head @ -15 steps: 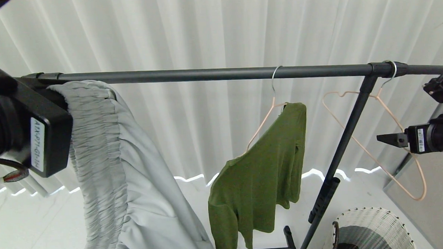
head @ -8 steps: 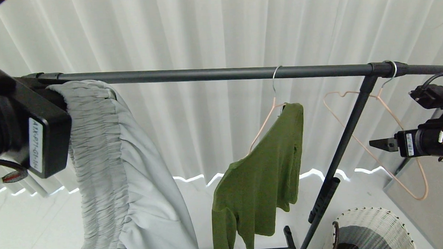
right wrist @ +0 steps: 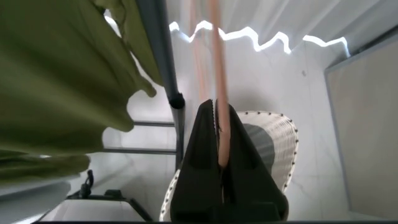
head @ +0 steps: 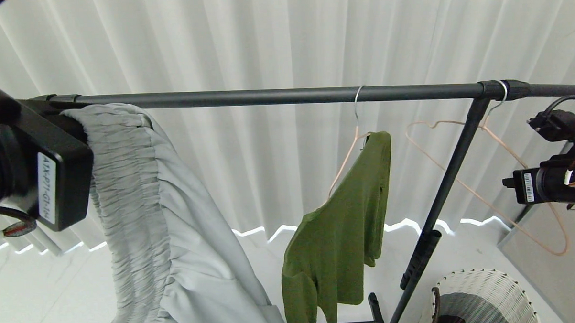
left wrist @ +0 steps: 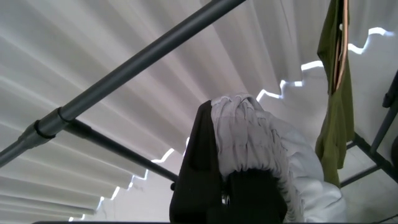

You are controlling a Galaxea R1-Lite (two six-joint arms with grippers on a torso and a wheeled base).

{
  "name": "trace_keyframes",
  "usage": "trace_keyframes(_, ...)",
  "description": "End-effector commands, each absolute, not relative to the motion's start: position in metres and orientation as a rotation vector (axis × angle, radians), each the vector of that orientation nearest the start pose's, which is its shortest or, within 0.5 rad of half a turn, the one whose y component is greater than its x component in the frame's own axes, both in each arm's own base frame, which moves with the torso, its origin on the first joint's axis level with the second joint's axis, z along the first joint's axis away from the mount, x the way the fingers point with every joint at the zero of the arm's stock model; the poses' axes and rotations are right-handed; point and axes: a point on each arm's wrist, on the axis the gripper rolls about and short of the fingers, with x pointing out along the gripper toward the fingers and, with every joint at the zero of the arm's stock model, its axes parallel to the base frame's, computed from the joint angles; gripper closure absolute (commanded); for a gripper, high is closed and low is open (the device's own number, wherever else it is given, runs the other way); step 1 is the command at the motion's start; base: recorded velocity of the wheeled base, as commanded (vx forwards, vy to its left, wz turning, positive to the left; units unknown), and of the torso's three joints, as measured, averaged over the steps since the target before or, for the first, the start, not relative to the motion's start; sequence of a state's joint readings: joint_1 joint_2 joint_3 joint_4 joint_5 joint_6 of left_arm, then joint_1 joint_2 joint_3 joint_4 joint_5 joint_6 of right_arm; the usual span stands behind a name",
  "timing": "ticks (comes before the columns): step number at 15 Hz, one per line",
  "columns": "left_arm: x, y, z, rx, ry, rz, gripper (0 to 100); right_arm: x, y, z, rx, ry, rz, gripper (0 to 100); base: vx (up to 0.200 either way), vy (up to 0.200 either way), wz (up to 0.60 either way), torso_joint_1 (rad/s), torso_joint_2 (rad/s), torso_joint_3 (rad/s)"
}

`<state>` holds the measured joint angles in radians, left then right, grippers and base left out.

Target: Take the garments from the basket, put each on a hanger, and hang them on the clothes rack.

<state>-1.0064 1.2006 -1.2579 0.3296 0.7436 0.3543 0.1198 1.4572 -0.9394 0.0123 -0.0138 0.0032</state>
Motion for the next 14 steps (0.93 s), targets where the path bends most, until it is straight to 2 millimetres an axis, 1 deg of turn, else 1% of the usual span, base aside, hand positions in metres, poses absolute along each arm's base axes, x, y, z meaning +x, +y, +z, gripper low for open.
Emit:
trace_keyframes(1, 0.096, -0.123, 0.339, 0.563, 0.129, -0.291, 100, 0.238, 0.029, 0.228, -0.032, 0.516, 0.104, 100, 0.000, 0.000, 0.00, 0.000, 0.00, 0.000)
trace_keyframes(6, 0.095, -0.122, 0.339, 0.584, 0.123, -0.292, 100, 0.230, 0.028, 0.235, -0.029, 0.486, 0.101, 100, 0.000, 0.000, 0.00, 0.000, 0.00, 0.000)
trace_keyframes(14, 0.094, -0.121, 0.339, 0.582, 0.122, -0.292, 100, 0.208, 0.022, 0.252, -0.030, 0.407, 0.047, 100, 0.000, 0.000, 0.00, 0.000, 0.00, 0.000)
